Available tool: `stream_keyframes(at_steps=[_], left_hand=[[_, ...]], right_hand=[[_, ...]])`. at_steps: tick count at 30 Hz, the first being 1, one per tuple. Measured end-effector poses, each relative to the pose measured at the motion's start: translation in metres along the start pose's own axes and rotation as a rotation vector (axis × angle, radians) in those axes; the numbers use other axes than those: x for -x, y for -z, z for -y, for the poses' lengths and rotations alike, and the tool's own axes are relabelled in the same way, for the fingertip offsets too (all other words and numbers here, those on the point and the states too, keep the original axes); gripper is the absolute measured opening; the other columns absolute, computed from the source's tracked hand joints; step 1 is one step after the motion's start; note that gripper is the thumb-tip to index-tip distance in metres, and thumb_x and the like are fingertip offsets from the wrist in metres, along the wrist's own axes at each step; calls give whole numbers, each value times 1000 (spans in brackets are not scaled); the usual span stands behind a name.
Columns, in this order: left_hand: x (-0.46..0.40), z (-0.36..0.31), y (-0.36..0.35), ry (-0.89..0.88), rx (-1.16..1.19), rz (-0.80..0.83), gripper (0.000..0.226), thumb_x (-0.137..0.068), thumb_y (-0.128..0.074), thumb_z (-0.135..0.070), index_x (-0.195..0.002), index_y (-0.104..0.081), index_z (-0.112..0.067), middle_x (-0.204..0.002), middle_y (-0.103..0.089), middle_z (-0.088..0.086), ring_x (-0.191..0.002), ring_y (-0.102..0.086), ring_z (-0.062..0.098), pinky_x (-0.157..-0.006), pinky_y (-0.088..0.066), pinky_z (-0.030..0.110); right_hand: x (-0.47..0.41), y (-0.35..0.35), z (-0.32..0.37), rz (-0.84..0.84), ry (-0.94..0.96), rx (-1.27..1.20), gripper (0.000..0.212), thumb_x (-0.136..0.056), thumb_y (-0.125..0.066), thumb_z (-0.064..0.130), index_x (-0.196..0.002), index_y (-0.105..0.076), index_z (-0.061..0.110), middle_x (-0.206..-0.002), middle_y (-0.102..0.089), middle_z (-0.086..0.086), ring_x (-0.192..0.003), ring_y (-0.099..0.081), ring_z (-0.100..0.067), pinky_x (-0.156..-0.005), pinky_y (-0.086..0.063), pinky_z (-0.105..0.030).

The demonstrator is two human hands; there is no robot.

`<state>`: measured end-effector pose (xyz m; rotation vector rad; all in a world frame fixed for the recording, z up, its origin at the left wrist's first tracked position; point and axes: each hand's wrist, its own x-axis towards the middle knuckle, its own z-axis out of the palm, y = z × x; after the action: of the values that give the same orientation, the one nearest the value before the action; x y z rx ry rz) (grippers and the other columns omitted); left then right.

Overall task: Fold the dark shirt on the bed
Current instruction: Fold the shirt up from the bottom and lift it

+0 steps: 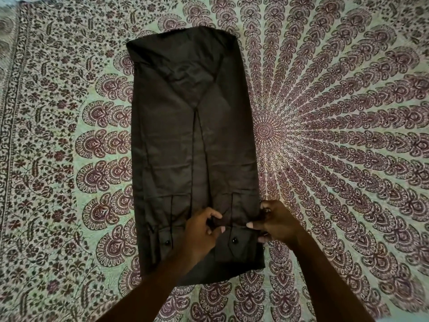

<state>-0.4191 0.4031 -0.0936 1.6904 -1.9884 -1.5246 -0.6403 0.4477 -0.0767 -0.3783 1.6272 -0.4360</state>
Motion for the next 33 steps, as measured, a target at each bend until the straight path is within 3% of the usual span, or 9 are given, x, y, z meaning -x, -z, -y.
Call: stream_keyframes(at_steps=[2,5,8,10,12,16,22,28,33], left_hand=[[2,3,-4,-5,-75,33,25,-82,-79,-16,-103,-65,-18,-75,-53,-13,-52,-51,1,-51,-41,9],[3,4,-9,33,-87,88,27,-83,-78,-14,-106,-63,-17,-81,-51,-11,-60,-54,5,-62,-58,30],[7,5,-13,34,-126,111,28,-85,-76,-18,-109,-60,-20,-82,-48,-12,-65,-53,3,-65,-55,36],[11,6,-12,13,-251,102,31,-88,-70,-32,-114,-54,-29,-102,-49,-9,-78,-58,10,-74,-53,35],[13,2,-8,0,-434,52,33,-91,-59,-47,-120,-49,-35,-128,-42,-6,-98,-62,20,-82,-54,37],[-21,-19,10,-80,-480,-155,25,-96,-55,-41,-118,-52,-30,-128,-41,-4,-103,-60,22,-76,-51,35],[-143,-49,52,-304,-659,-222,47,-86,-69,-30,-129,-50,-25,-142,-37,-1,-124,-46,25,-94,-47,45],[-240,-78,93,-229,-748,-95,92,-81,-72,-53,-154,-25,-26,-166,-6,-2,-151,-13,25,-114,-27,54],[-280,-84,114,-204,-809,75,114,-69,-70,-74,-156,-3,-41,-167,4,-8,-152,-4,26,-114,-16,66]], right_hand=[[-1,-3,1,-19,10,118,30,-79,-80,-3,-101,-65,9,-102,-72,-15,-82,-75,-35,-63,-63,-45],[-4,-4,3,-38,-12,234,35,-76,-83,-2,-105,-64,7,-99,-72,-15,-71,-75,-30,-55,-62,-38],[-4,-3,5,-35,-24,307,30,-76,-82,-1,-100,-66,6,-87,-74,-15,-62,-73,-29,-55,-63,-41],[-4,-3,7,-41,-37,338,20,-77,-83,7,-87,-67,14,-73,-73,-11,-59,-74,-29,-58,-63,-45],[-6,-3,13,-105,-26,387,25,-76,-87,25,-90,-68,17,-78,-74,-9,-63,-75,-27,-60,-64,-43],[-24,1,36,-420,140,583,42,-81,-79,48,-106,-66,17,-100,-73,-8,-93,-71,-29,-83,-58,-38],[-77,8,94,-598,426,577,37,-91,-70,31,-119,-55,12,-117,-54,-15,-110,-54,-36,-90,-52,-44],[-131,17,176,-659,606,695,51,-93,-66,25,-138,-45,11,-126,-49,-19,-117,-50,-41,-92,-52,-47],[-174,36,247,-597,761,495,58,-96,-62,19,-148,-37,15,-132,-52,-21,-118,-54,-41,-98,-50,-50]])
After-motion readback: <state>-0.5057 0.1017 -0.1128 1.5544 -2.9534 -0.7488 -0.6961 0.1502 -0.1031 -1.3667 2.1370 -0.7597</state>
